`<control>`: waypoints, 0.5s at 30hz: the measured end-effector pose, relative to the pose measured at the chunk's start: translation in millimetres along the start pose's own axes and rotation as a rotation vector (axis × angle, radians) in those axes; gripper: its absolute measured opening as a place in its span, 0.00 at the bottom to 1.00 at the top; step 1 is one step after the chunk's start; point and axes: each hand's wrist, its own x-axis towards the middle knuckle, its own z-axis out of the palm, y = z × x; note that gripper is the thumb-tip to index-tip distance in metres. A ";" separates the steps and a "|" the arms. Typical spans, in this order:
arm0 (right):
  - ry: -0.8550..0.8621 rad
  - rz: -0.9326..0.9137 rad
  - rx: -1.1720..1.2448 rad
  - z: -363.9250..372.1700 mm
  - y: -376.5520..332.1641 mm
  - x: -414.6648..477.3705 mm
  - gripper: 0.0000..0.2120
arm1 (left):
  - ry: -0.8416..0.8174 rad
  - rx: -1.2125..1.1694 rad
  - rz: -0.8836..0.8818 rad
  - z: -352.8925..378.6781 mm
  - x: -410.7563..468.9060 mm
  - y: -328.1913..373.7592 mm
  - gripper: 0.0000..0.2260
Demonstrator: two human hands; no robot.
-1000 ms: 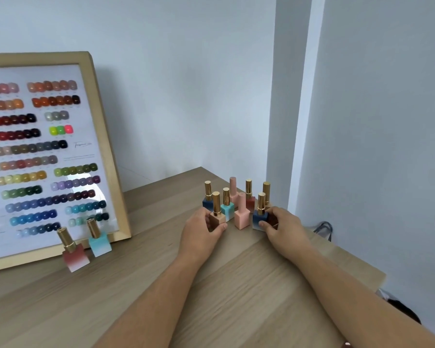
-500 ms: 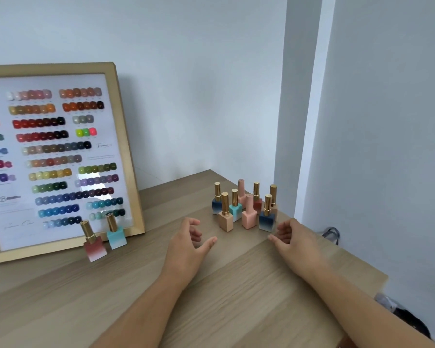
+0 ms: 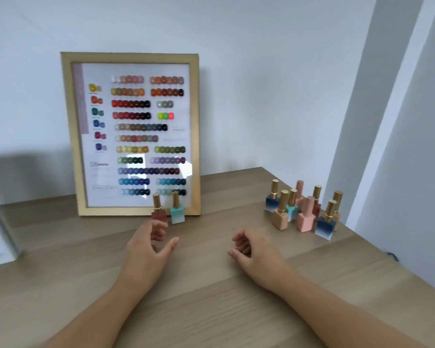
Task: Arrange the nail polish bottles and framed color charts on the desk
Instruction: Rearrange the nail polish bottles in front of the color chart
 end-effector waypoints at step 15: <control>0.188 -0.163 0.093 82.1 -46.1 109.9 0.21 | -0.062 -0.027 -0.116 -11.7 64.1 -43.5 0.19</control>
